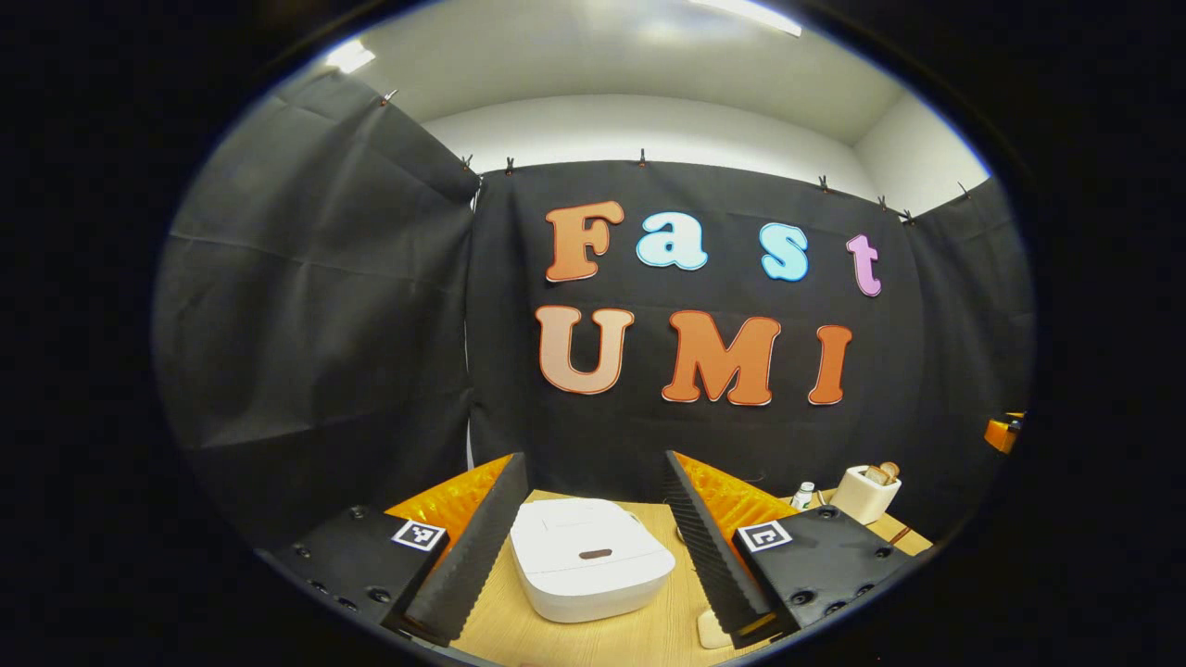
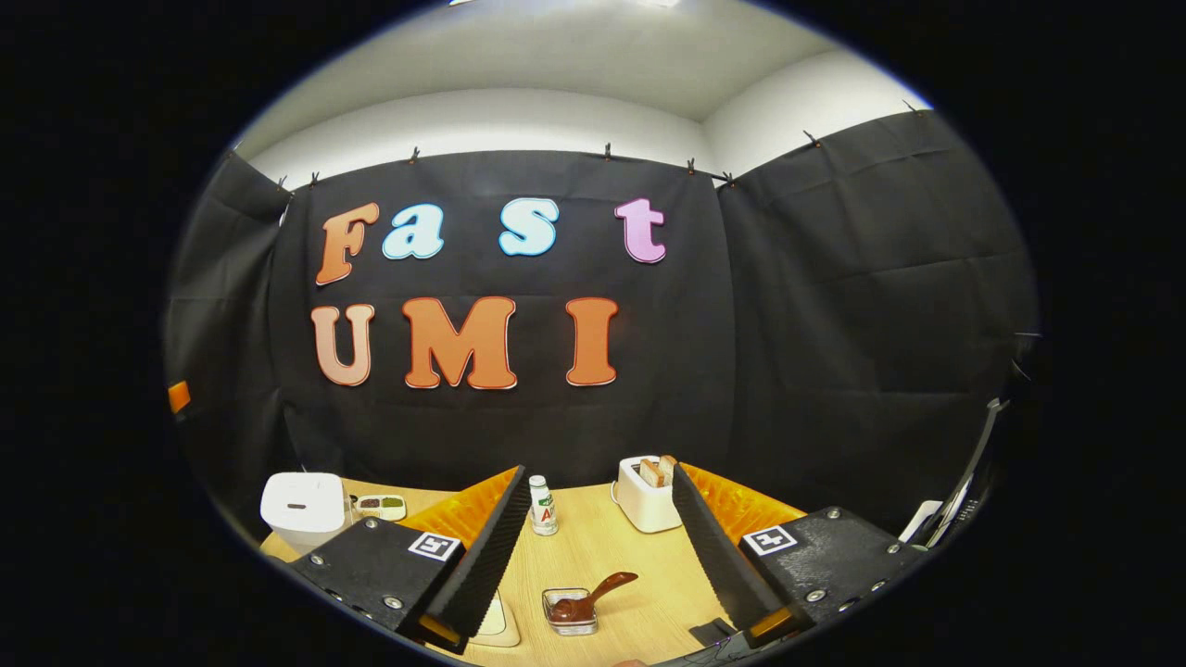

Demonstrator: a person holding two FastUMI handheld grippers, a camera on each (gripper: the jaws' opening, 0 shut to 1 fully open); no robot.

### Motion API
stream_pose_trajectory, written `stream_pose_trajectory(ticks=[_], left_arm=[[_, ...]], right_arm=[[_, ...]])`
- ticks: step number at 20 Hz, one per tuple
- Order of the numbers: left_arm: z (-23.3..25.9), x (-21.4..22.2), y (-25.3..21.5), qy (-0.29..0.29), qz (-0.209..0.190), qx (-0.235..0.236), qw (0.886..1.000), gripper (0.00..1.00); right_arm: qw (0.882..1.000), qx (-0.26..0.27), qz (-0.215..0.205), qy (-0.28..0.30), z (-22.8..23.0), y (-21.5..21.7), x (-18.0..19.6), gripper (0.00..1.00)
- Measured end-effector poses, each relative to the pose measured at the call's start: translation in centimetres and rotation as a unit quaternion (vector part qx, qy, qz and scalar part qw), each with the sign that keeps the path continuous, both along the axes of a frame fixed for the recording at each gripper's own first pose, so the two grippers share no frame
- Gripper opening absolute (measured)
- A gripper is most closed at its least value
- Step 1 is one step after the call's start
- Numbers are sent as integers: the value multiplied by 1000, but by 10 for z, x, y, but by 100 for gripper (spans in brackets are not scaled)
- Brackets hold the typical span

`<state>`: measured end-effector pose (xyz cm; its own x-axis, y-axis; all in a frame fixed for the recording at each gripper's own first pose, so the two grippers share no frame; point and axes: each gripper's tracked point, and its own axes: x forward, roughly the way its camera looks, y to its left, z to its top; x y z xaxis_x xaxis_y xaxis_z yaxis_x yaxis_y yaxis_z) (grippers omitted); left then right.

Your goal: Close the left gripper, press the button to open the rice cooker; take a wooden spoon from the chopstick holder with the right hand, scoop a spoonful of rice and pour it into the rice cooker, then put the wooden spoon back into the chopstick holder.

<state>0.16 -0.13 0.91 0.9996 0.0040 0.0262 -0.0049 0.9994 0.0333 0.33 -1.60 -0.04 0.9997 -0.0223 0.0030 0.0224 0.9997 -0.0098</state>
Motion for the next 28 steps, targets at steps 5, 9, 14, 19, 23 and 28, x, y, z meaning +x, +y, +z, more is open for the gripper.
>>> stream_pose_trajectory(ticks=[5, 9, 14, 19, 23, 28], left_arm=[[1, -1, 0, 3, -13, 0, 1000, 88], [4, 1, 0, 1, -12, 3, 1000, 44], [-2, 7, 10, 6, 4, 7, 1000, 12], [-6, 8, 17, 19, 2, 9, 1000, 5], [-22, 31, 12, 59, -17, 11, 998, 4], [-49, 68, 3, 128, -57, 4, 990, 4]], right_arm=[[1000, -9, -1, -2, 0, 0, 1, 95], [1000, -12, -1, 0, -2, 1, 1, 95], [1000, -18, 2, 3, -7, 6, 4, 95], [1000, -28, 8, -1, -5, 12, 5, 95], [999, -37, 7, 2, -10, 13, 8, 95], [999, -40, 8, 10, -19, 13, 13, 95]])
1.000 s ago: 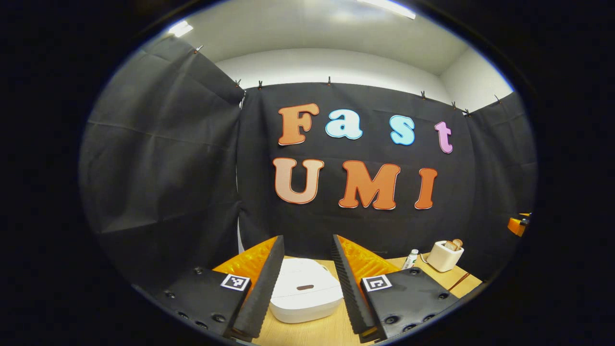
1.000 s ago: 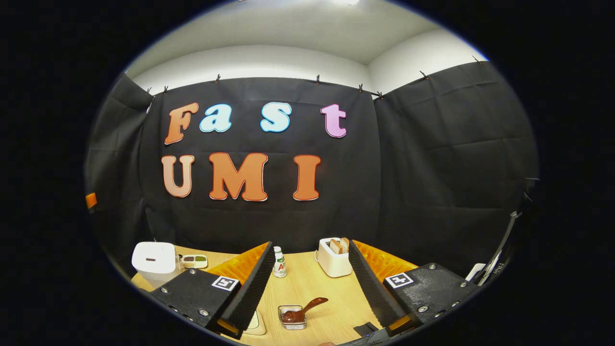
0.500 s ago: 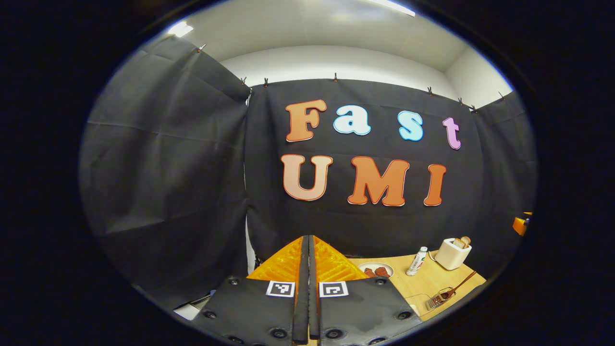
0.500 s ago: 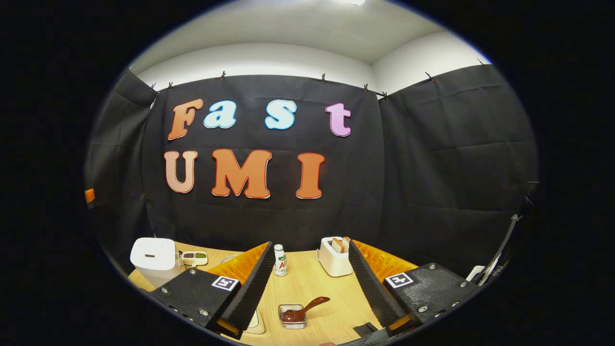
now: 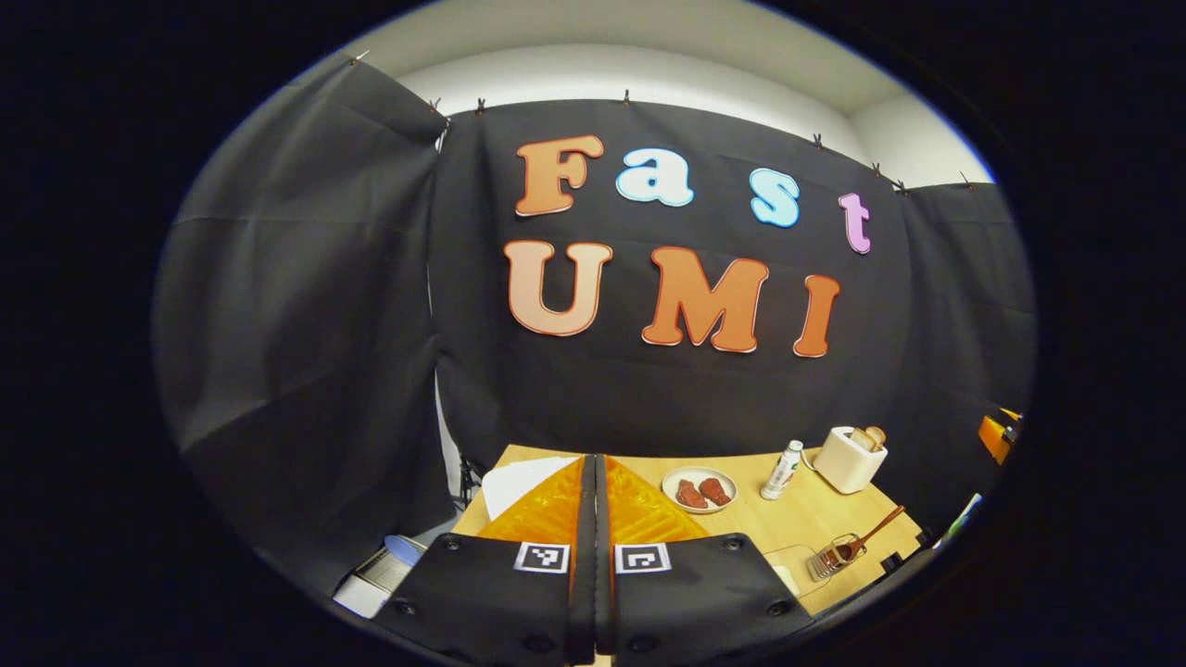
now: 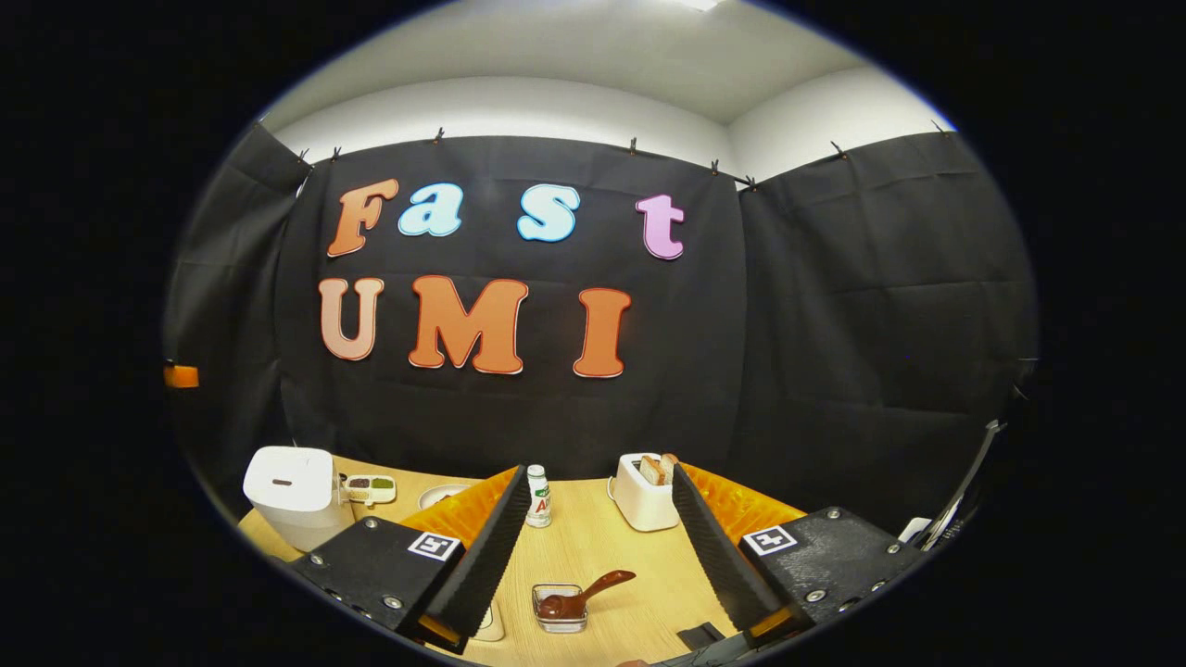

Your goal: Close the left gripper, press the button to open the rice cooker; take a wooden spoon from the chopstick holder with the right hand, scoop a spoonful of rice and pour it into the rice cooker, then put the wooden spoon back into the chopstick holder.

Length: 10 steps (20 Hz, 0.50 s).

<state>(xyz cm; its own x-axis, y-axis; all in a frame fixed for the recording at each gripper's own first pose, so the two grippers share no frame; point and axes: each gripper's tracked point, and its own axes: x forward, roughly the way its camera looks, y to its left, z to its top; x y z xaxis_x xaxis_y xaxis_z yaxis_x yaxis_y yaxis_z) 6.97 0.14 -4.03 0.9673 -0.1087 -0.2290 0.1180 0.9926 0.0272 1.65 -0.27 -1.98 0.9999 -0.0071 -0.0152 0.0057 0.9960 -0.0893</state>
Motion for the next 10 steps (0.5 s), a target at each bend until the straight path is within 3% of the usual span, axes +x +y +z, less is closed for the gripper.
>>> stream_pose_trajectory(ticks=[10], left_arm=[[-104, 99, -19, 133, -44, 32, 990, 4]], right_arm=[[999, -10, -18, 33, -26, -14, 16, 95]])
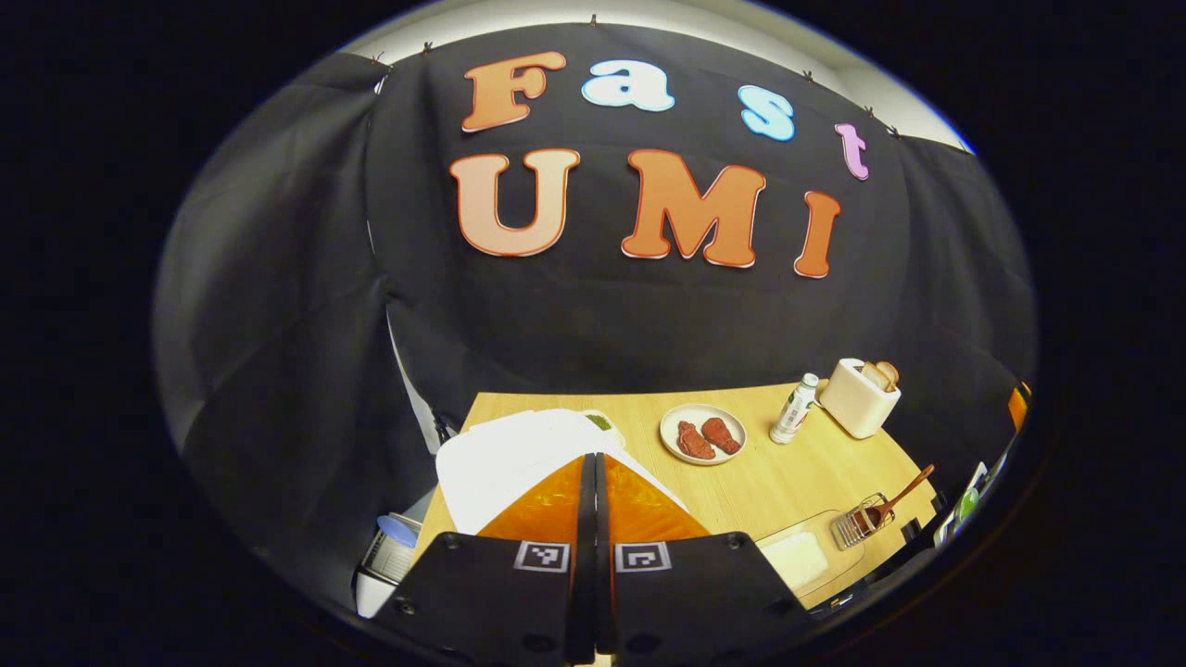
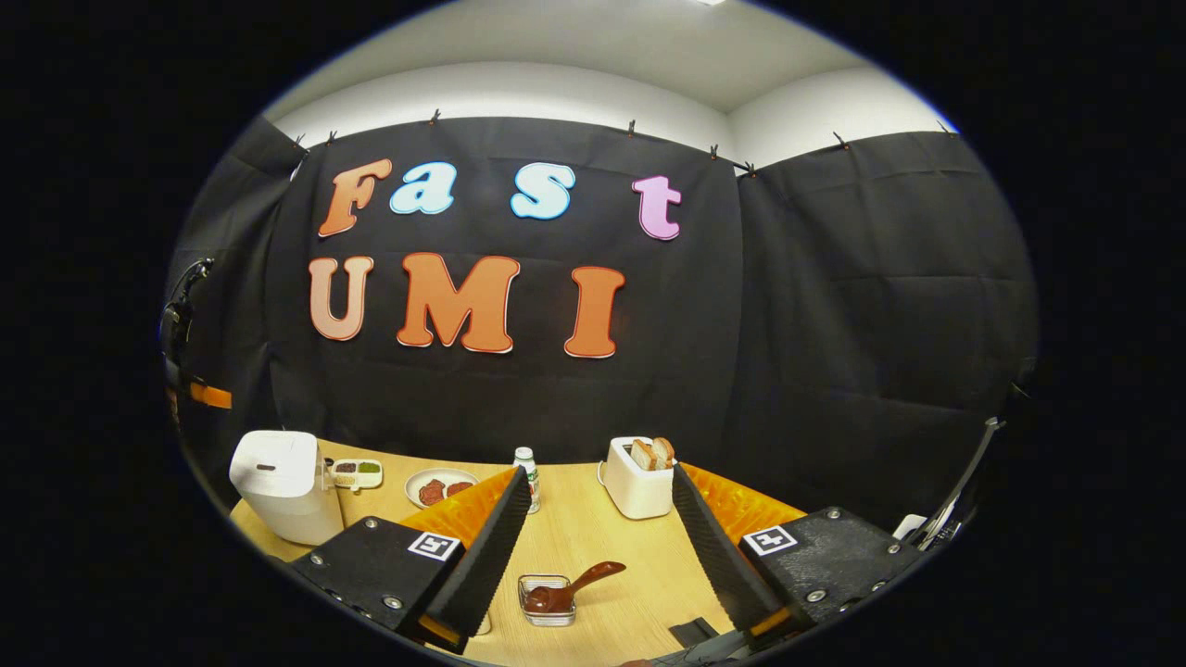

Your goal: Close the left gripper, press the button to open the rice cooker; take a wooden spoon from the chopstick holder with the right hand, scoop a spoonful of rice and pour it into the rice cooker, then put the wooden spoon back into the chopstick holder.

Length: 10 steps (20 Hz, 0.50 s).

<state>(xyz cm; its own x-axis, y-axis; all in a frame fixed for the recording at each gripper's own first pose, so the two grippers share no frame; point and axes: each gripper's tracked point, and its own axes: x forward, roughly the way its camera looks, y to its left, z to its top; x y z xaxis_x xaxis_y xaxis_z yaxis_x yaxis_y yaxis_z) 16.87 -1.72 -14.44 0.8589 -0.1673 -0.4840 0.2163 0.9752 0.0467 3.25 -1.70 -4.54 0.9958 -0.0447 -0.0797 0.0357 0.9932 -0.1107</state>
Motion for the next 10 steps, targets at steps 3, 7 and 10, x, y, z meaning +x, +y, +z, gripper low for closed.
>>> stream_pose_trajectory(ticks=[3, 7, 10], left_arm=[[-35, 20, -3, 40, -2, -2, 999, 5], [-73, 33, 4, 80, 10, -12, 997, 4], [-90, 33, 8, 97, 16, -15, 995, 4]], right_arm=[[1000, -6, -10, 18, -9, -5, 4, 95], [1000, -11, -12, 21, -7, -4, 8, 96], [1000, -10, -12, 21, -6, -2, 11, 96]])
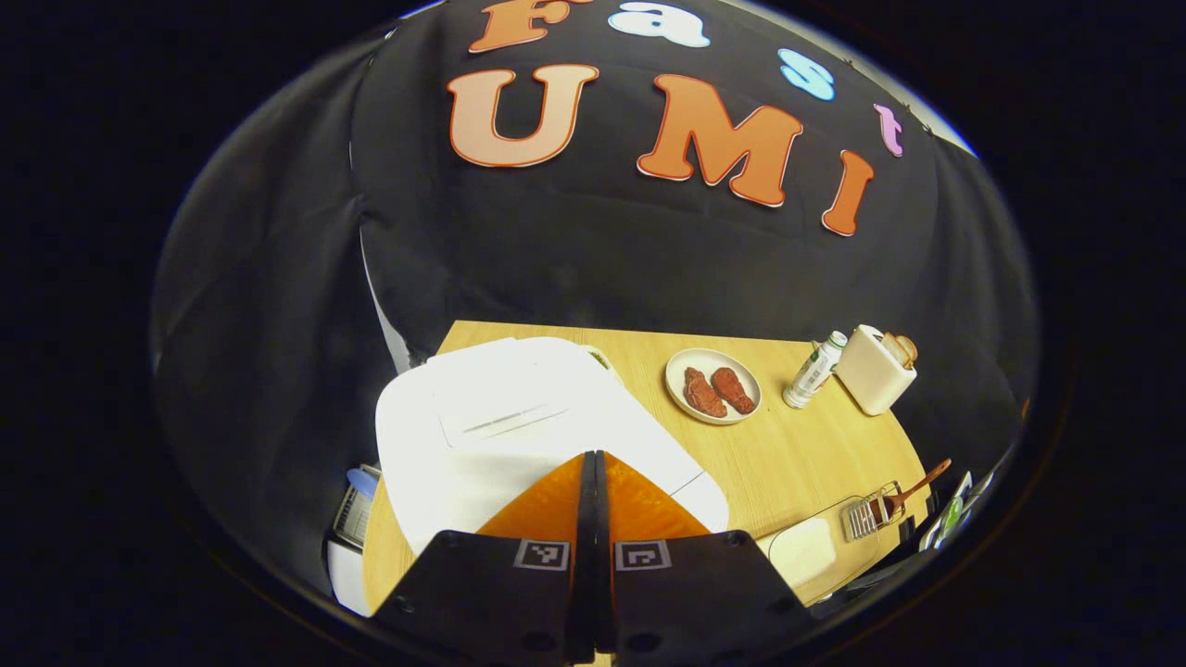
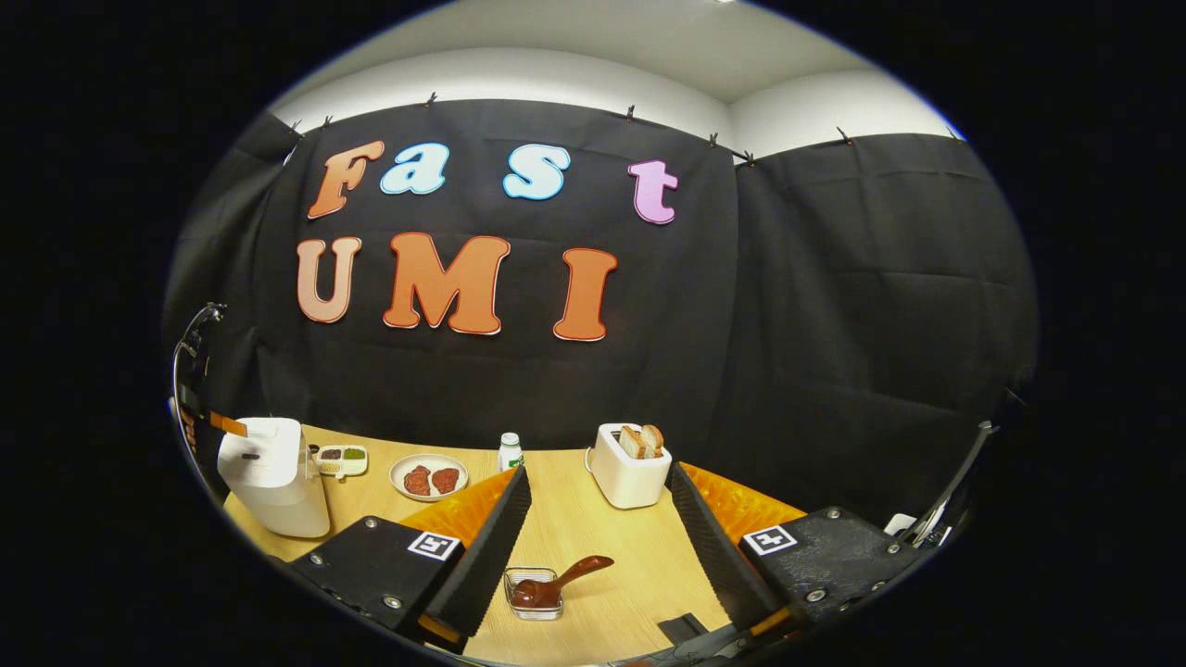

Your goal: Close the left gripper, press the button to open the rice cooker; take a wooden spoon from the chopstick holder with the right hand, scoop a spoonful of rice and pour it into the rice cooker, then put the wooden spoon back into the chopstick holder.

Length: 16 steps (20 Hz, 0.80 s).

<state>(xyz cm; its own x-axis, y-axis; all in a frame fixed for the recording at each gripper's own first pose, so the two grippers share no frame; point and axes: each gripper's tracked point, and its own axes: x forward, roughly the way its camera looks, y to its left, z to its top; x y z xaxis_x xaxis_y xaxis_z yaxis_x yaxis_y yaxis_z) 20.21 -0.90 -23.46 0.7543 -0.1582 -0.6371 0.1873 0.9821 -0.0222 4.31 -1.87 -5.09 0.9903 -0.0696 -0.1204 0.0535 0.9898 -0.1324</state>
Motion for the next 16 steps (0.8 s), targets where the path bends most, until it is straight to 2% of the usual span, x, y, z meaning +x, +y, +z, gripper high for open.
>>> stream_pose_trajectory(ticks=[1, 2, 3, 4, 11, 15, 16], left_arm=[[-3, -2, 1, 4, 0, 1, 1000, 5], [-8, -2, 2, 9, 0, 4, 1000, 4], [-12, -2, 5, 14, -2, 9, 1000, 4], [-18, -1, 5, 17, -3, 12, 1000, 6], [-40, -10, 5, 38, -5, 11, 999, 5], [-50, -14, 5, 55, 11, -14, 998, 5], [-46, -11, 6, 42, 16, -26, 999, 5]], right_arm=[[1000, 0, 0, 0, 0, 1, 1, 96], [1000, -1, 1, 2, -2, 1, 3, 100], [1000, -2, 0, 4, -3, 2, 4, 100], [1000, 0, 1, 4, -3, 2, 6, 95], [1000, 15, 7, 13, -13, 6, 11, 96], [1000, 16, 8, 16, -18, 4, 12, 95], [1000, 18, 8, 17, -20, 2, 13, 96]])
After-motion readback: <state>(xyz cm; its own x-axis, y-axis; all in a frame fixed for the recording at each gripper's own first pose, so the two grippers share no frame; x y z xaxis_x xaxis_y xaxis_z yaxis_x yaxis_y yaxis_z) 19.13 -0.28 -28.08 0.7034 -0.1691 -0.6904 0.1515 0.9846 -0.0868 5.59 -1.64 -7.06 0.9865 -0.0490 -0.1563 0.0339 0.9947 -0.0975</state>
